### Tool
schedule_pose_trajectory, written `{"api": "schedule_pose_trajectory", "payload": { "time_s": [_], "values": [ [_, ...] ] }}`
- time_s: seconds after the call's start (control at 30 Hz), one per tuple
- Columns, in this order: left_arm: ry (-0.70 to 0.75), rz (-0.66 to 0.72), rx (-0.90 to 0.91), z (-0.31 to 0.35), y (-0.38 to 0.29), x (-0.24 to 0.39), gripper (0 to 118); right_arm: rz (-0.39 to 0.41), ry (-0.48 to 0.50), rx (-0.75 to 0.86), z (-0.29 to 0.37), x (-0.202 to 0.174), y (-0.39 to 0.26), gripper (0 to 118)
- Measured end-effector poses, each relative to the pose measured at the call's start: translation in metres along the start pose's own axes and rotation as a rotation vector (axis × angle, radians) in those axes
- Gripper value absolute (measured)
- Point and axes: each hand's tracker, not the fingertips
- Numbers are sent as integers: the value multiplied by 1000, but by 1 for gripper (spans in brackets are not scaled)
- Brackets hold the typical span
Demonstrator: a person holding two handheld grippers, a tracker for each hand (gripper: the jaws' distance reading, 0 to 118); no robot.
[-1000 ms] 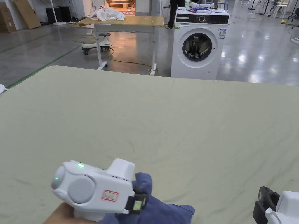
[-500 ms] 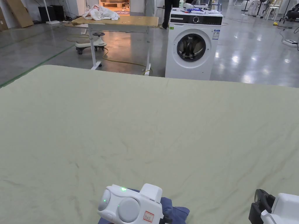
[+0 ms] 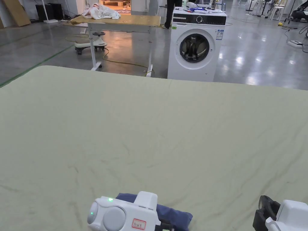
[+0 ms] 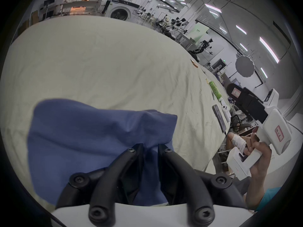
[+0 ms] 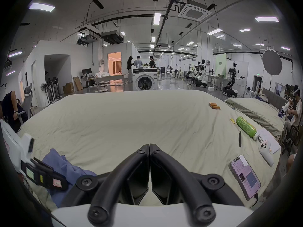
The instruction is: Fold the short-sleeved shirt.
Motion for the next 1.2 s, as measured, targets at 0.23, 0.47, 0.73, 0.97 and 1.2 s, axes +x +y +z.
{"api": "schedule_pose_trajectory", "payload": {
  "time_s": [0.23, 0.47, 0.73, 0.97, 1.2],
  "values": [
    [8, -21, 54, -31, -14, -1, 12, -5, 4, -4, -2, -2, -1, 0],
    [-29, -47, 147, 11, -6, -5, 9, -10, 17, 25, -5, -9, 4, 0],
    [249, -160, 524, 84, 9, -12, 0, -12, 18, 101, -16, -26, 19, 0],
    [622, -279, 804, 121, 1, -9, 0, -4, 2, 199, -14, -41, 39, 0],
    [829, -288, 969, 136, -12, -12, 0, 11, -22, 277, -6, -48, 48, 0]
  ]
}}
